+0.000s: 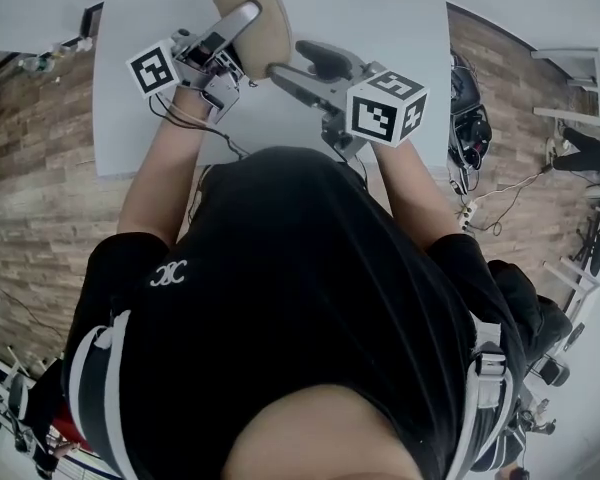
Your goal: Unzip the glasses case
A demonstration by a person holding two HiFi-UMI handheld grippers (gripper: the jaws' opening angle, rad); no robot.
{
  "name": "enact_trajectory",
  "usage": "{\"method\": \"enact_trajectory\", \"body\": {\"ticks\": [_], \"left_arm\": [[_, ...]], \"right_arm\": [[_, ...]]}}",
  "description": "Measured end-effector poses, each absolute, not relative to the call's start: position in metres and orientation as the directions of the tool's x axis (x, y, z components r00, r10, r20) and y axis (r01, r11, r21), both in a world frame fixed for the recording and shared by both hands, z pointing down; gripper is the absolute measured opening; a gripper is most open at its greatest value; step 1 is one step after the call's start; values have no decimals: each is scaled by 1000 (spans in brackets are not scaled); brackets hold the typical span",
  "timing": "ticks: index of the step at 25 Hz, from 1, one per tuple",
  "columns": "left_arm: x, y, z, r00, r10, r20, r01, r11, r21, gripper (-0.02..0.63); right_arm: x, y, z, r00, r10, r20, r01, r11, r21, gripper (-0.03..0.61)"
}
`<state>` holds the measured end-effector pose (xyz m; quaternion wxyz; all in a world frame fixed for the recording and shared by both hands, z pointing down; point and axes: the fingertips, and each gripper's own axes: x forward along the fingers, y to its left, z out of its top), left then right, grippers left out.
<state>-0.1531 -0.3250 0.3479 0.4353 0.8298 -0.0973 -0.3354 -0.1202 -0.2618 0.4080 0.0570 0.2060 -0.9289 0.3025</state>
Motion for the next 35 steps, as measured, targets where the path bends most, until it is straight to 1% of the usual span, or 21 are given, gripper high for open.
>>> {"method": "enact_trajectory", "body": {"ticks": [4, 9, 11, 13, 15, 18, 20, 22, 23, 25, 26, 29, 32, 35], "left_arm": [[-144, -319, 347, 757, -417, -503, 180, -607, 774, 282], [-125, -309, 346, 801, -351, -485, 188, -621, 761, 284], [-124, -309, 349, 803, -353, -481, 189, -614, 767, 284], [-121, -311, 357, 814, -366, -451, 162, -603, 782, 282], [-117, -316, 373, 842, -400, -362, 61, -595, 801, 312], [-122, -326, 400, 859, -478, -182, -159, -588, 793, 364], [-129, -330, 409, 847, -523, -91, -301, -614, 730, 367], [-139, -332, 416, 818, -575, -13, -422, -616, 664, 365], [-147, -333, 422, 791, -611, 34, -487, -596, 639, 326], [-164, -335, 437, 707, -693, 142, -630, -525, 573, 3], [-171, -335, 445, 672, -716, 189, -681, -496, 539, 3], [-179, -331, 460, 615, -736, 282, -760, -460, 458, 3], [-180, -326, 473, 551, -747, 372, -831, -449, 327, 3], [-179, -322, 482, 508, -745, 432, -861, -454, 229, 2]], "right_arm": [[-123, -264, 404, -930, -324, 174, -357, 685, -635, 281], [-130, -259, 403, -950, -278, 144, -300, 682, -666, 281], [-129, -259, 405, -949, -282, 141, -302, 687, -661, 281], [-126, -262, 411, -937, -303, 172, -340, 688, -641, 285], [-122, -266, 423, -909, -343, 235, -414, 689, -595, 284], [-112, -273, 436, -864, -409, 294, -503, 658, -560, 284], [-99, -281, 445, -819, -468, 331, -572, 624, -533, 284], [-83, -289, 460, -756, -517, 402, -655, 599, -461, 284], [-77, -292, 469, -720, -531, 446, -692, 592, -413, 284], [-68, -295, 489, -648, -544, 533, -747, 590, -306, 284], [-65, -294, 500, -614, -545, 571, -764, 593, -255, 284], [-65, -292, 534, -537, -532, 655, -781, 607, -148, 284], [-69, -289, 564, -495, -504, 708, -779, 619, -104, 284], [-74, -288, 587, -460, -479, 748, -783, 617, -86, 284]]}}
